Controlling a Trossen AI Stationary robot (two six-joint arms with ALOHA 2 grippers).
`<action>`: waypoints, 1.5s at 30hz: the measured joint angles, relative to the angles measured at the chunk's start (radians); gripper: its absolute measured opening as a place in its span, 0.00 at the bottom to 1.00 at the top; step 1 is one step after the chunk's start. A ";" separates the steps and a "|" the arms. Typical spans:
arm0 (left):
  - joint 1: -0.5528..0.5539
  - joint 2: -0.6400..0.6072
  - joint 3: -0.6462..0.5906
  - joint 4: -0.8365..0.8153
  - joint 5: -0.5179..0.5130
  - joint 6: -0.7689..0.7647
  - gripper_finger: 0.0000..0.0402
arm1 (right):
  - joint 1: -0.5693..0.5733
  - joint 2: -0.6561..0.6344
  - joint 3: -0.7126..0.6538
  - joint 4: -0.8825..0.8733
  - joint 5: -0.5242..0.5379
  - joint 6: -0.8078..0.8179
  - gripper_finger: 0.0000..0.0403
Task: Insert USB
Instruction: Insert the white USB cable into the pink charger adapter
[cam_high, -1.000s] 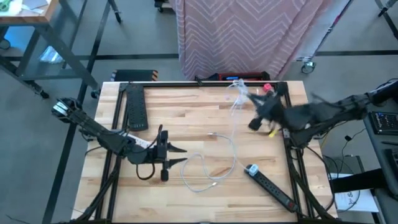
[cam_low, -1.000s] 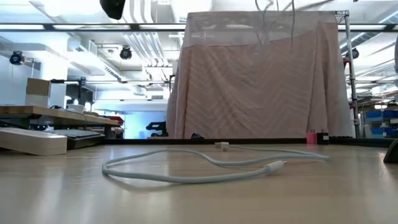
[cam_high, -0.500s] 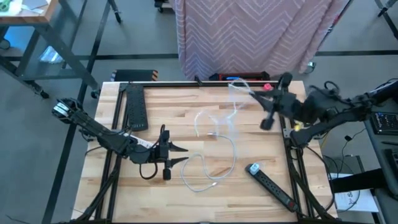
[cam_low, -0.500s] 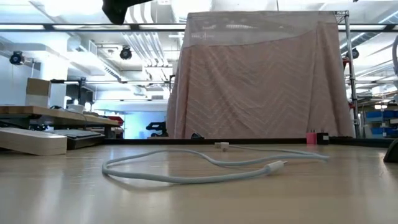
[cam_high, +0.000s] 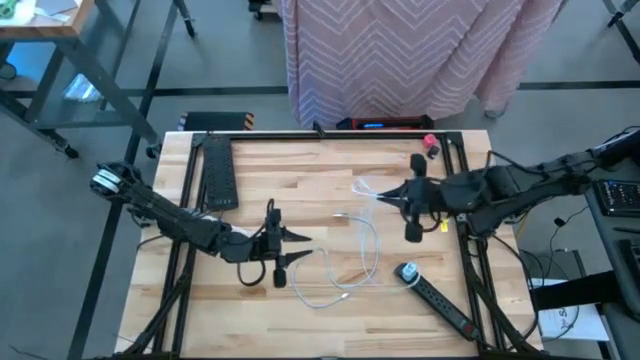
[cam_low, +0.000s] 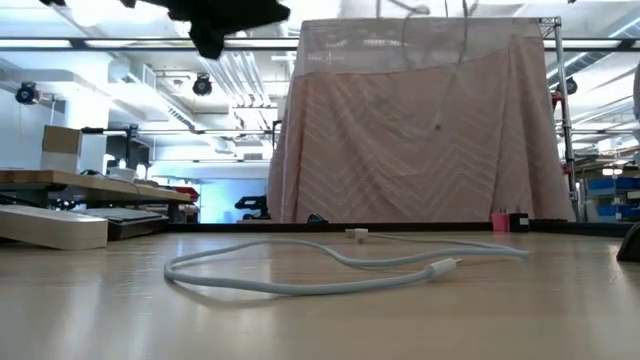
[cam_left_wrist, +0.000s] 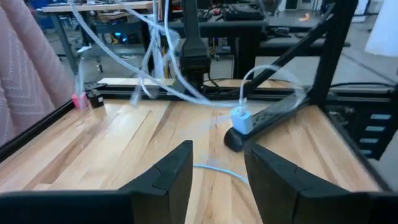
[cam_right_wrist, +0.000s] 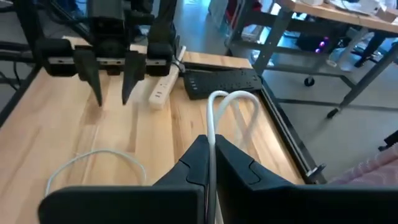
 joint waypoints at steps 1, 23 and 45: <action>0.007 0.017 0.000 0.017 0.001 0.008 0.34 | 0.000 0.010 0.000 0.002 -0.005 -0.004 0.01; 0.131 0.346 0.260 0.037 0.021 0.017 0.55 | 0.000 0.113 0.000 0.100 -0.150 -0.051 0.01; 0.173 0.517 0.441 0.025 0.028 0.066 0.40 | 0.000 0.126 0.000 0.098 -0.168 -0.050 0.01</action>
